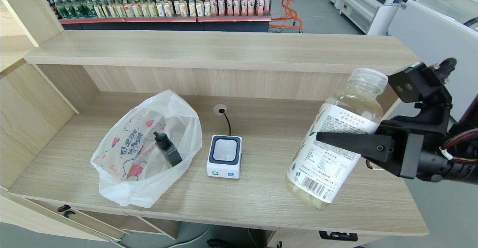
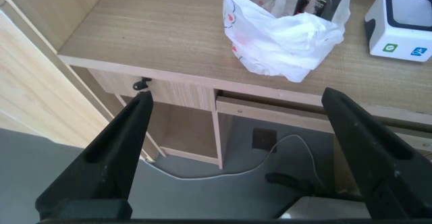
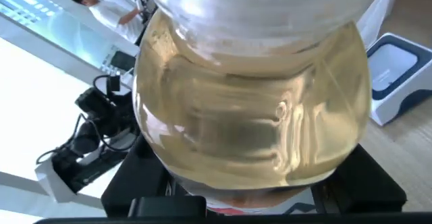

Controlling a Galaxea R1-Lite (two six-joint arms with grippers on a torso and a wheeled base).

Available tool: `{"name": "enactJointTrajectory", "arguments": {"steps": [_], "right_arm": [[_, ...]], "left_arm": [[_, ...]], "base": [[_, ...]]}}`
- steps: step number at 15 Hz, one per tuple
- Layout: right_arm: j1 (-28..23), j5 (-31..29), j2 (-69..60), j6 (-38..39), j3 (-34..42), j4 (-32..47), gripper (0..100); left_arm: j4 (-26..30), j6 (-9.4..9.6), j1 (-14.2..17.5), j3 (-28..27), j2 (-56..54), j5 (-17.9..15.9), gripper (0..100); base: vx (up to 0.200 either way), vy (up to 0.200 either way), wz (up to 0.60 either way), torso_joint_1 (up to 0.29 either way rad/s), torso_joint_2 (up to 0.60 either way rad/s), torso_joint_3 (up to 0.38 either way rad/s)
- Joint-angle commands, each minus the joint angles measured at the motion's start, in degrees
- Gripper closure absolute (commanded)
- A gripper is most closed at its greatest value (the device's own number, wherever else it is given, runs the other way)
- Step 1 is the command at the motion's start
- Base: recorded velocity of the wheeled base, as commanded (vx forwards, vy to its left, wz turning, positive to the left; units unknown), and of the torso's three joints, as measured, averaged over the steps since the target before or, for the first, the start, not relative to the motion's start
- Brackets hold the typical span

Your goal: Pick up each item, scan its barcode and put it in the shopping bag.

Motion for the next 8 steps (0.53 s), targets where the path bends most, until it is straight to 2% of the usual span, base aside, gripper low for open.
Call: {"name": "enactJointTrajectory", "arguments": {"steps": [1,3,8], "right_arm": [[1.01,-0.04,-1.71,2.4,-0.53,0.53,100],[3.03,0.05,-3.3,7.06,-2.11,4.13,100],[4.43,-0.04,-5.41,6.97,-2.29,9.58,100]], "left_arm": [[0.0,0.02,0.0,0.0,-0.07,0.0,0],[0.0,0.02,0.0,0.0,0.01,0.0,0],[0.0,0.02,0.0,0.0,-0.07,0.0,0]], "base": [[0.0,0.0,0.0,0.0,0.0,0.0],[0.0,0.0,0.0,0.0,0.0,0.0],[0.0,0.0,0.0,0.0,0.0,0.0]]}}
